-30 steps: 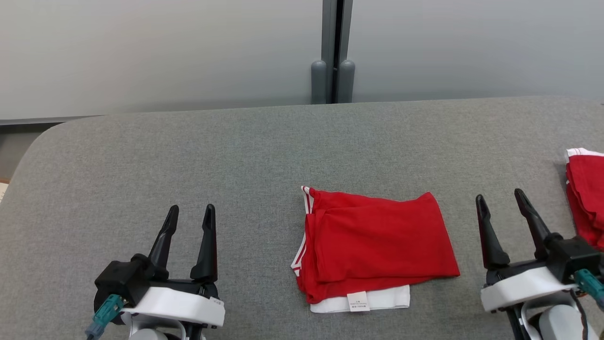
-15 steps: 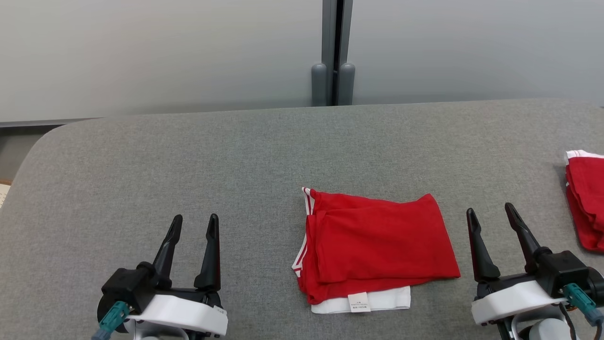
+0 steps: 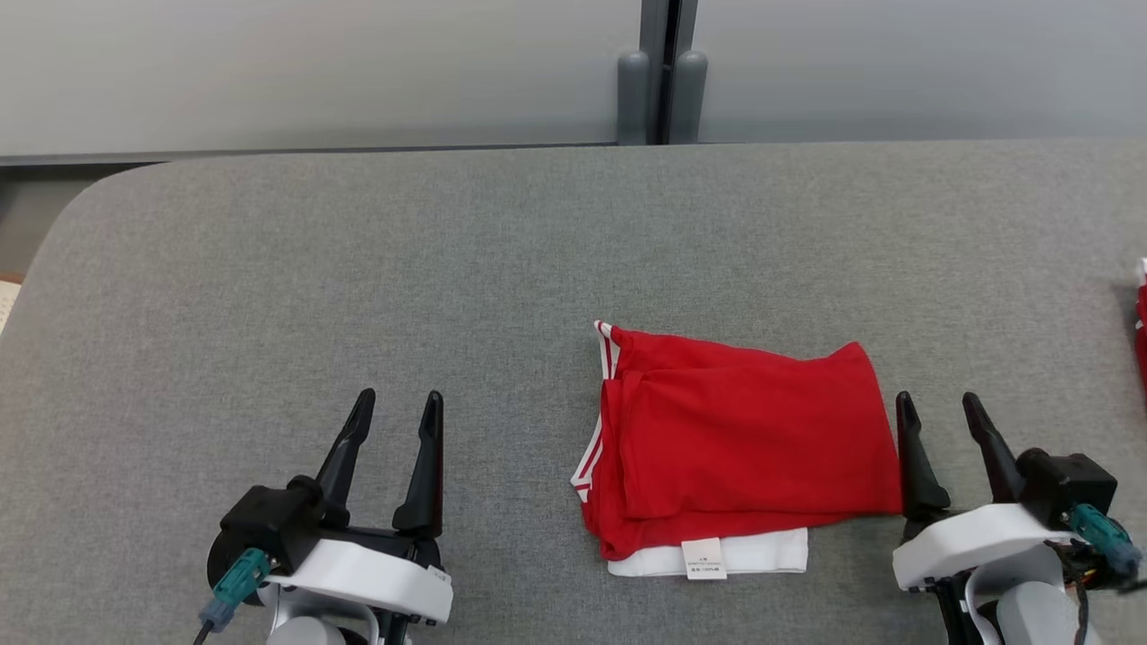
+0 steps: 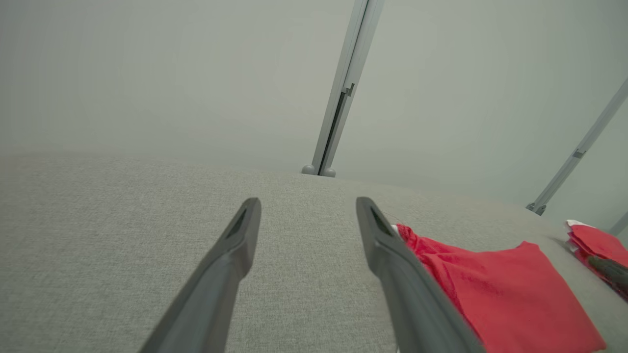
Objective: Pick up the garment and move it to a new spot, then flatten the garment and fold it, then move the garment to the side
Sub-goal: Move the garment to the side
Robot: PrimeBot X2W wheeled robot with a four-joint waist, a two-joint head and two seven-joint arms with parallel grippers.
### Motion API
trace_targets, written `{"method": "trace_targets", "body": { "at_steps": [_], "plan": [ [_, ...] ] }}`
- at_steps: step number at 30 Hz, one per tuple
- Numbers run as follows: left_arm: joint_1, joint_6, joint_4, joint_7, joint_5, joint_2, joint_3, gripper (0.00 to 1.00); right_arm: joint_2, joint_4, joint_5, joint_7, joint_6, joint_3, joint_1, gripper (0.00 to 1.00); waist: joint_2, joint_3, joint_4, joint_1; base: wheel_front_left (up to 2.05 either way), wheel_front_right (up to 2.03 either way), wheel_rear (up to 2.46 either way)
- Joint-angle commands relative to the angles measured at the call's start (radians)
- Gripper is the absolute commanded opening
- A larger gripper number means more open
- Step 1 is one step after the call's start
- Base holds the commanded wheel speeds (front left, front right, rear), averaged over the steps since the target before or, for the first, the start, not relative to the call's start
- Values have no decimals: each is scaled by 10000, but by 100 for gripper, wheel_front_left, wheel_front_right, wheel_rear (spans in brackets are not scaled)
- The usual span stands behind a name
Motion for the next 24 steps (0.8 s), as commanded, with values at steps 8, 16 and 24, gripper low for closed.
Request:
{"method": "trace_targets", "body": {
  "at_steps": [8, 16, 24],
  "plan": [
    [-563, -31, 36, -10, -134, 41, -202, 100, -55, 1663, 1269, 340, -3, 416, -925, 100, 0, 746, 402, 0, 0, 0, 0],
    [-591, 24, 32, -10, -94, 39, -209, 100, -104, 2809, 1637, 431, -3, 963, -1263, 46, 0, 728, 411, 0, 0, 0, 0],
    [-386, -85, 70, -10, -68, 41, -176, 100, -516, 2969, 1651, 54, -5, 1696, -1615, 0, 0, 365, -74, 0, 0, 0, 0]
  ]
}}
